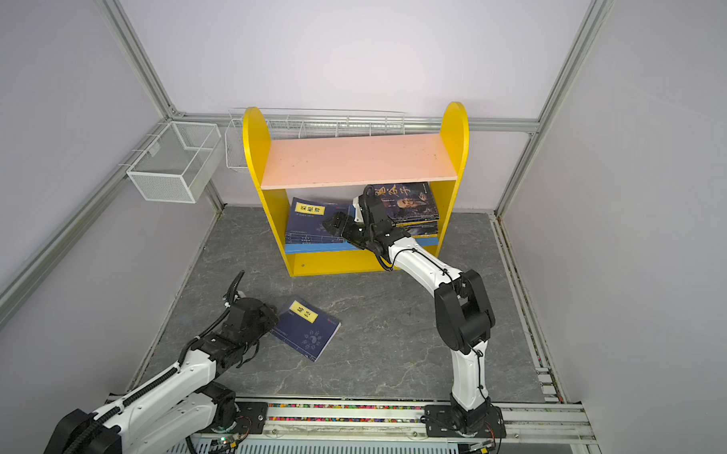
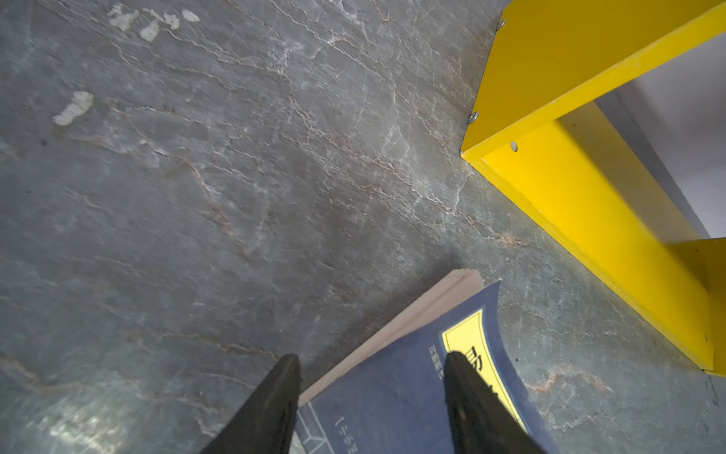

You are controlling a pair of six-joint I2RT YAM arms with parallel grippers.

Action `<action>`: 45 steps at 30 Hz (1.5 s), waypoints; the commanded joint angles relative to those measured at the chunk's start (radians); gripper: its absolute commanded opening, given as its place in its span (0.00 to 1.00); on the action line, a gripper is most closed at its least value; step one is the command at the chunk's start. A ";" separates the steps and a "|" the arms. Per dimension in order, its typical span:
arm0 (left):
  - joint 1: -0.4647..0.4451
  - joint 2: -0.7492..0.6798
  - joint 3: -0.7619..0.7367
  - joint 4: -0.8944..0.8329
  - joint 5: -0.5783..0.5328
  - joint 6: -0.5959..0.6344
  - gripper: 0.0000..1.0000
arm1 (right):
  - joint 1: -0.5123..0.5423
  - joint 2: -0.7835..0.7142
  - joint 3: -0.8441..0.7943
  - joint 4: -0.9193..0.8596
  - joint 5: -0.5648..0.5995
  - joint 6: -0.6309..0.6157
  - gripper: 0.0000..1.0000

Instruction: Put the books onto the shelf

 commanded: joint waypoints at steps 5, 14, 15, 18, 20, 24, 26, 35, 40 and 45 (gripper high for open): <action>0.006 0.017 0.001 0.017 0.009 0.005 0.60 | 0.021 -0.101 -0.099 -0.073 0.062 -0.133 0.97; 0.006 0.096 0.029 0.022 0.033 0.065 0.61 | 0.122 -0.375 -0.443 -0.286 -0.066 -0.485 0.99; 0.006 0.110 0.036 0.021 0.038 0.074 0.61 | 0.145 -0.383 -0.467 -0.343 -0.092 -0.529 0.99; 0.006 0.147 0.047 0.028 0.053 0.093 0.61 | 0.199 -0.374 -0.549 -0.424 -0.144 -0.596 1.00; 0.006 0.169 0.053 0.039 0.065 0.107 0.61 | 0.223 -0.345 -0.592 -0.421 -0.170 -0.619 1.00; 0.005 0.209 0.076 0.030 0.085 0.133 0.60 | 0.264 -0.229 -0.611 -0.393 -0.193 -0.642 0.99; 0.006 0.226 0.087 0.020 0.102 0.159 0.60 | 0.269 -0.152 -0.575 -0.414 -0.232 -0.655 0.98; 0.000 0.300 0.076 0.054 0.271 0.209 0.56 | 0.239 -0.025 -0.464 -0.417 -0.274 -0.652 0.97; -0.069 0.339 0.101 0.064 0.337 0.245 0.55 | 0.126 -0.048 -0.463 -0.277 -0.305 -0.509 0.97; -0.141 0.402 0.146 0.061 0.371 0.276 0.55 | 0.036 -0.079 -0.396 -0.275 -0.229 -0.484 0.97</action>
